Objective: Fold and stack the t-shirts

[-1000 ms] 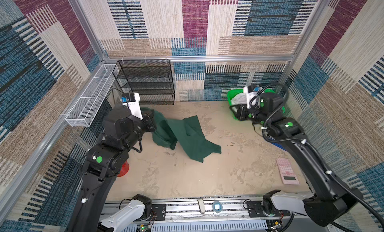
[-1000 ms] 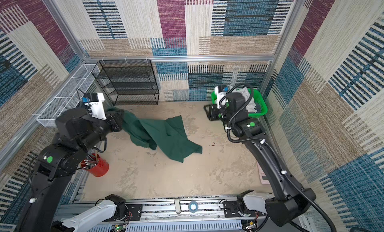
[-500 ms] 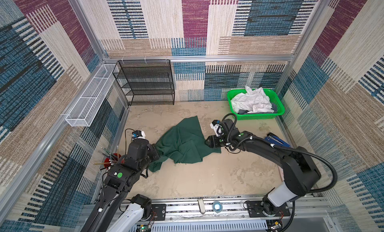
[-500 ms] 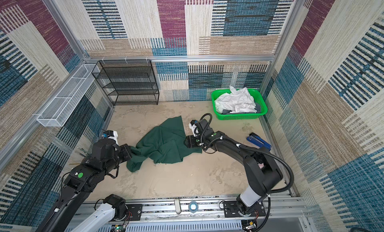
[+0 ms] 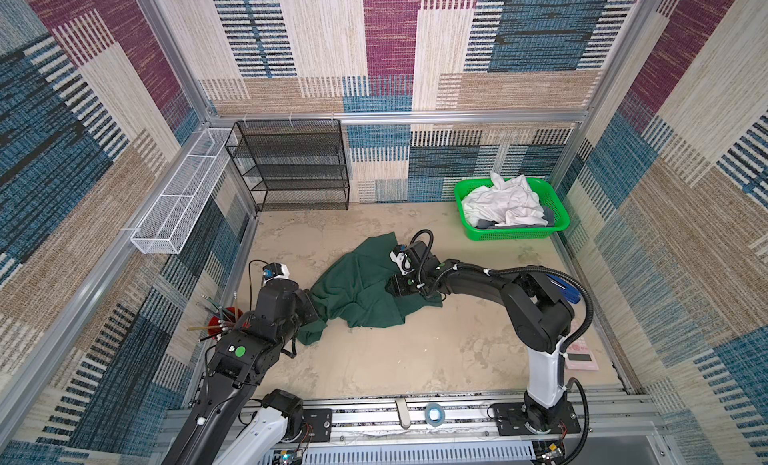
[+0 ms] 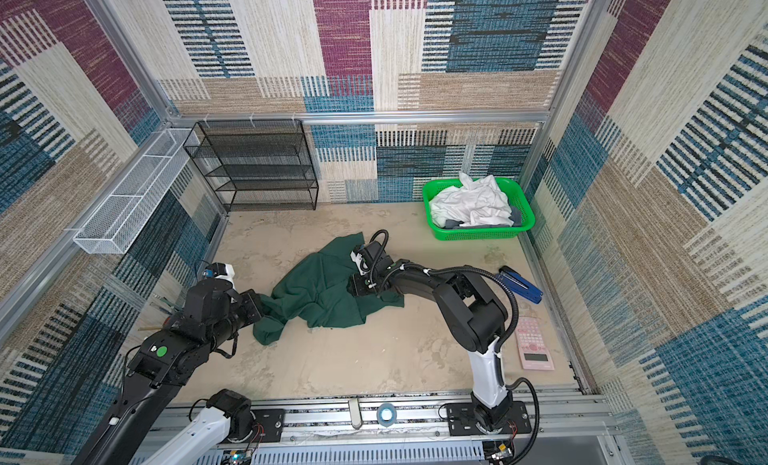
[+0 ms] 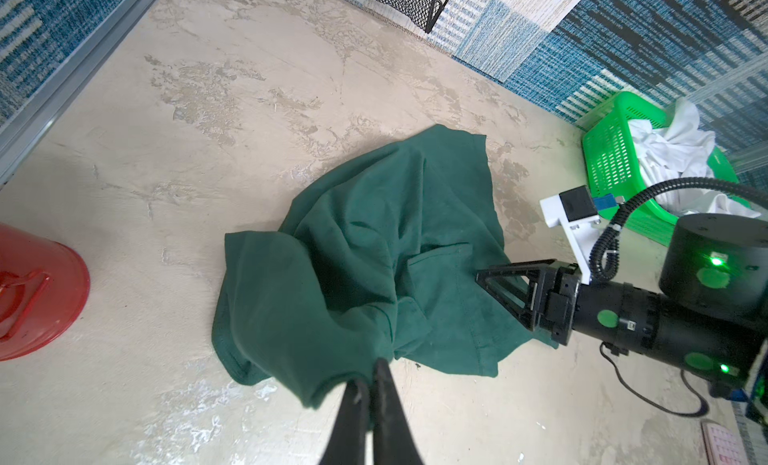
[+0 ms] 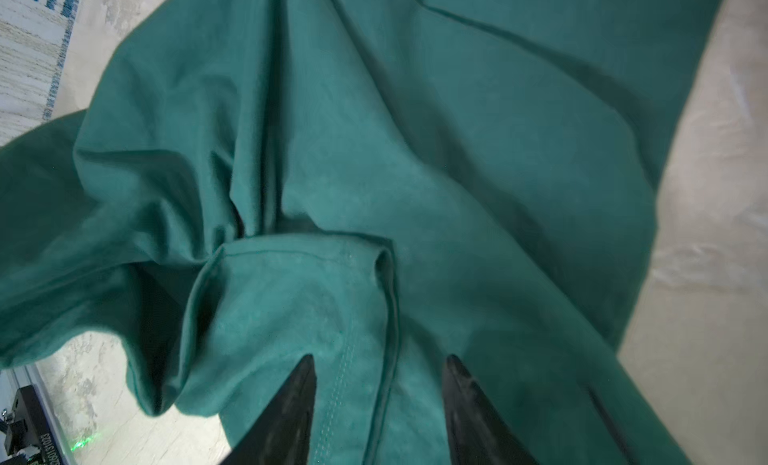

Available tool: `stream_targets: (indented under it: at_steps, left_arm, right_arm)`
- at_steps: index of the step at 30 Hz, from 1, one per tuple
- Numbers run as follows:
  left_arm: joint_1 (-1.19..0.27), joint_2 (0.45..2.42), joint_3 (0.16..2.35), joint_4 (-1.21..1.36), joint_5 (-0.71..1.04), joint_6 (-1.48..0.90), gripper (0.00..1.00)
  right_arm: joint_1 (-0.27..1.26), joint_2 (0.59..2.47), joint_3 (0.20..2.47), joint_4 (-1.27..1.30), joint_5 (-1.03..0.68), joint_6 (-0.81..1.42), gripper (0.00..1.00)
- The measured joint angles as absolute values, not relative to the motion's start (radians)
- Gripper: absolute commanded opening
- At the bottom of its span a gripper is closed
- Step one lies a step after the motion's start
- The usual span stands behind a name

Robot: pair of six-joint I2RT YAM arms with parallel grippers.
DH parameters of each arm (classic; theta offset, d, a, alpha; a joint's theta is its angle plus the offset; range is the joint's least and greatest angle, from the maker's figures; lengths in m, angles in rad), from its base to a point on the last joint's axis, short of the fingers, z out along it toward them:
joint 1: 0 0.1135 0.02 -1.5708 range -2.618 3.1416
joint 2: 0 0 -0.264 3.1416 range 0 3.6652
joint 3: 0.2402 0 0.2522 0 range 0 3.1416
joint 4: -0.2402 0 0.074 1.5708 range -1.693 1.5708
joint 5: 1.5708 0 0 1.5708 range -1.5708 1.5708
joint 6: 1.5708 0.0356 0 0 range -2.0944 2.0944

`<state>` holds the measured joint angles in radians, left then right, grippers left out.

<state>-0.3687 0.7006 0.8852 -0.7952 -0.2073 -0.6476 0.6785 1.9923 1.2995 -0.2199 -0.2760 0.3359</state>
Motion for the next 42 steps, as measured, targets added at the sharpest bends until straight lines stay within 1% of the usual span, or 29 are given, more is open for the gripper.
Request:
stream_targets:
  at_steps: [6, 11, 15, 17, 20, 23, 26, 30, 33, 37, 39, 42]
  left_arm:
    - [-0.369, 0.689, 0.875, -0.799, -0.208, -0.647, 0.0]
    - [-0.369, 0.685, 0.86, -0.802, -0.21, -0.647, 0.0]
    - [-0.369, 0.685, 0.852, -0.802, -0.209, -0.647, 0.0]
    - [-0.369, 0.685, 0.85, -0.802, -0.208, -0.647, 0.0]
    - [-0.369, 0.68, 0.849, -0.801, -0.207, -0.647, 0.0]
    - [-0.369, 0.673, 0.849, -0.802, -0.208, -0.647, 0.0]
    - [-0.369, 0.673, 0.87, -0.817, -0.213, -0.639, 0.0]
    - [-0.369, 0.692, 0.955, -0.836, -0.232, -0.603, 0.0]
    - [-0.369, 0.729, 1.074, -0.847, -0.254, -0.55, 0.0]
    - [-0.369, 0.8, 1.301, -0.872, -0.292, -0.474, 0.0]
    - [-0.369, 0.835, 1.415, -0.876, -0.315, -0.439, 0.0]
    - [-0.369, 0.896, 1.607, -0.888, -0.336, -0.402, 0.0]
  right_arm:
    - [0.688, 2.066, 1.385, -0.219, -0.276, 0.333, 0.51]
    - [0.698, 2.102, 1.425, -0.234, -0.277, 0.323, 0.41]
    - [0.707, 2.117, 1.447, -0.252, -0.277, 0.313, 0.19]
    - [0.712, 2.117, 1.452, -0.252, -0.278, 0.309, 0.01]
    - [0.713, 2.109, 1.455, -0.254, -0.279, 0.299, 0.0]
    - [0.713, 2.051, 1.441, -0.265, -0.277, 0.294, 0.0]
    - [0.713, 1.946, 1.43, -0.276, -0.276, 0.294, 0.0]
    - [0.706, 1.76, 1.437, -0.3, -0.25, 0.294, 0.0]
    - [0.691, 1.591, 1.443, -0.344, -0.195, 0.295, 0.0]
    - [0.648, 1.365, 1.508, -0.405, -0.103, 0.286, 0.0]
    - [0.625, 1.305, 1.573, -0.439, -0.06, 0.271, 0.0]
    - [0.607, 1.276, 1.716, -0.51, 0.01, 0.247, 0.0]
